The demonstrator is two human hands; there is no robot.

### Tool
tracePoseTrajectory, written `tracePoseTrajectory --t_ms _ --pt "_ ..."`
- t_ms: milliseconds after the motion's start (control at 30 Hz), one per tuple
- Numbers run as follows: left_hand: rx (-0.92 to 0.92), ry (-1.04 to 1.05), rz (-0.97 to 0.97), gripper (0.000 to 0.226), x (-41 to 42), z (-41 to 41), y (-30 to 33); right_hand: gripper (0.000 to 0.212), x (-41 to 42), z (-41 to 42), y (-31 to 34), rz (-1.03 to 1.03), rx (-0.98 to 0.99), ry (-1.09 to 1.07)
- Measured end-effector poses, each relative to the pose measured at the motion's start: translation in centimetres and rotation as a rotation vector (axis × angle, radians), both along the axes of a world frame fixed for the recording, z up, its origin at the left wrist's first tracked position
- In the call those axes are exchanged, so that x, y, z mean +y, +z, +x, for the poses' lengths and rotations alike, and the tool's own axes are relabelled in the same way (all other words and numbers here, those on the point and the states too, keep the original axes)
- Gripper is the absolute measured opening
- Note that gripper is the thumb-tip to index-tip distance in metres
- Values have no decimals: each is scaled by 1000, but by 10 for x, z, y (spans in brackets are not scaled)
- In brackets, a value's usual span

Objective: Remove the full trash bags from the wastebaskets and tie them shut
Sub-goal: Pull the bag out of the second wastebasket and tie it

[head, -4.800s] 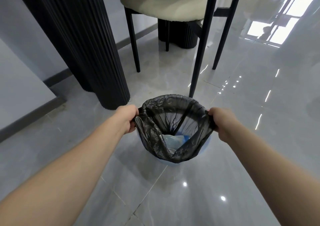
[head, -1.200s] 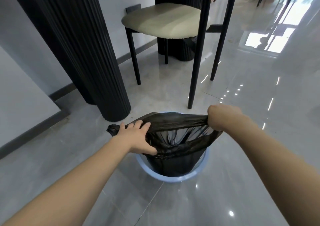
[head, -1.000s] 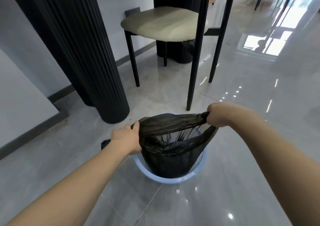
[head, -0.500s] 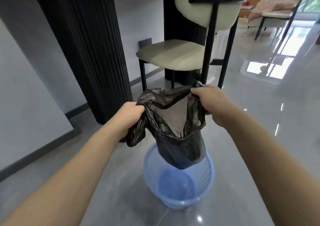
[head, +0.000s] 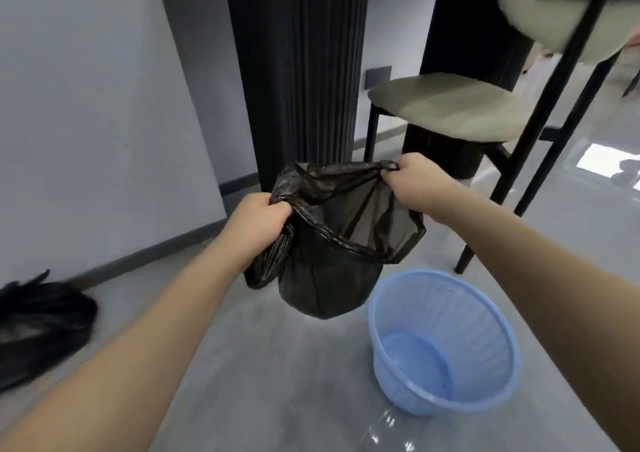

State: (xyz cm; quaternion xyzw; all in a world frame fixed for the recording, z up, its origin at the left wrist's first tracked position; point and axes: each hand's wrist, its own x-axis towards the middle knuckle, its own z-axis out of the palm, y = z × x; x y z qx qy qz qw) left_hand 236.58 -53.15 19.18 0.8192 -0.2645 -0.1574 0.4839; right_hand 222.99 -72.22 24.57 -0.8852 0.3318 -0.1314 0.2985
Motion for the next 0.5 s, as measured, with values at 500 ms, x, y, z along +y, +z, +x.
tracePoseTrajectory --t_ms 500 --pt "-431 -95 775 24 58 40 -99 21 -16 22 -81 231 407 -175"
